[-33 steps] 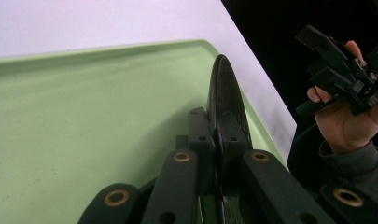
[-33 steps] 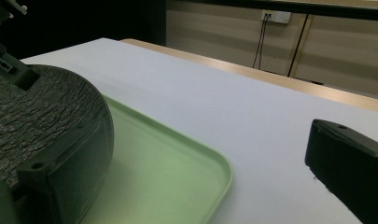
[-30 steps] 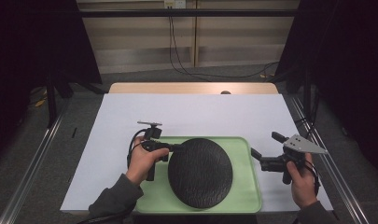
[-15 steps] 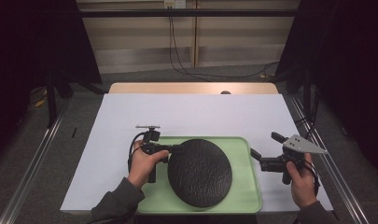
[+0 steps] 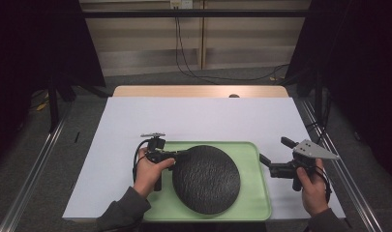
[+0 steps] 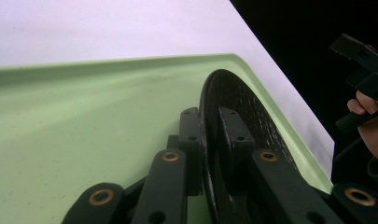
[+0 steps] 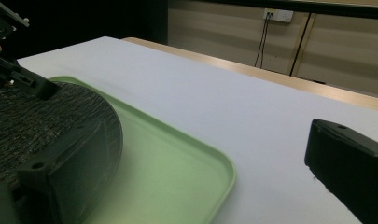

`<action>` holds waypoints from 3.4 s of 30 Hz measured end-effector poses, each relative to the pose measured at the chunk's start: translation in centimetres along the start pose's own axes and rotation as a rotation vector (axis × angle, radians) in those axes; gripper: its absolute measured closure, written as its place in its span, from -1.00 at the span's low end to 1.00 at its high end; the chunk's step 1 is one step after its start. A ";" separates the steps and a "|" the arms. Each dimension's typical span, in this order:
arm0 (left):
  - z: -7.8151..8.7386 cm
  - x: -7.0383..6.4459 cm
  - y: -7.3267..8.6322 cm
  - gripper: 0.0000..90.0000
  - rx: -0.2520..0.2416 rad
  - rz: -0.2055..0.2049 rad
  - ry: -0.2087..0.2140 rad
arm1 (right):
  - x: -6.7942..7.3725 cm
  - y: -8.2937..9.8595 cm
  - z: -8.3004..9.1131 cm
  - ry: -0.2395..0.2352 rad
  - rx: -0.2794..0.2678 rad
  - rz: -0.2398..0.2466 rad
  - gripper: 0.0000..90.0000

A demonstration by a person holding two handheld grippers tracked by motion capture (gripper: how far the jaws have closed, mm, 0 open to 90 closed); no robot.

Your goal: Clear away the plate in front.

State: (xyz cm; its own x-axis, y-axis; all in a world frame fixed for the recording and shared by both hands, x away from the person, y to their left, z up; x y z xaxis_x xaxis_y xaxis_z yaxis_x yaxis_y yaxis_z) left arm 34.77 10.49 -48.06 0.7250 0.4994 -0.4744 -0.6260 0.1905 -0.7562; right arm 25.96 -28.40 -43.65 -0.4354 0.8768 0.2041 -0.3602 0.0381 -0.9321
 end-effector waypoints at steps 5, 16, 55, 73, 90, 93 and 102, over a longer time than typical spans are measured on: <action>-0.1 0.0 0.1 0.77 -0.006 -0.006 -0.013 | 0.0 0.0 0.0 0.001 -0.002 -0.002 -1.00; -0.4 0.6 0.5 0.75 0.001 -0.013 -0.020 | -0.1 0.0 0.1 0.005 0.000 0.001 -1.00; 0.8 1.7 0.2 0.61 -0.034 -0.050 -0.113 | 0.0 0.0 0.0 0.001 0.011 0.007 -1.00; 2.1 2.1 -0.5 -0.12 -0.138 -0.120 -0.137 | 0.3 0.2 -0.5 -0.016 0.027 0.021 -1.00; 2.4 1.8 -1.2 -0.80 -0.157 -0.205 -0.128 | 0.2 0.1 -0.2 -0.013 0.022 0.020 -1.00; 2.8 1.7 -1.2 -0.88 -0.169 -0.215 -0.092 | 0.2 0.1 -0.3 -0.012 0.021 0.023 -1.00; 4.9 2.6 -1.2 -0.88 -0.233 -0.234 -0.116 | 0.3 0.1 -0.5 -0.021 0.020 0.026 -1.00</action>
State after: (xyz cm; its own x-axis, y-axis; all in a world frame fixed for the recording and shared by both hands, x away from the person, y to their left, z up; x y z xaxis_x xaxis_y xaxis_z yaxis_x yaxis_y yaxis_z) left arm 35.95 15.73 -46.18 0.7952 0.5602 -0.2321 -0.3549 0.1196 -0.9272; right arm 26.18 -27.93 -43.82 -0.4619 0.8671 0.1867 -0.3654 0.0057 -0.9308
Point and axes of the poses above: each handheld gripper's, and its own axes: z roughly backward along the jaws, y roughly out of its underside, x roughly to its left, the point moved 2 cm from there along -z, roughly forward along the jaws, and after that the axes turned 12 degrees about -z, right-handed, at the moved point
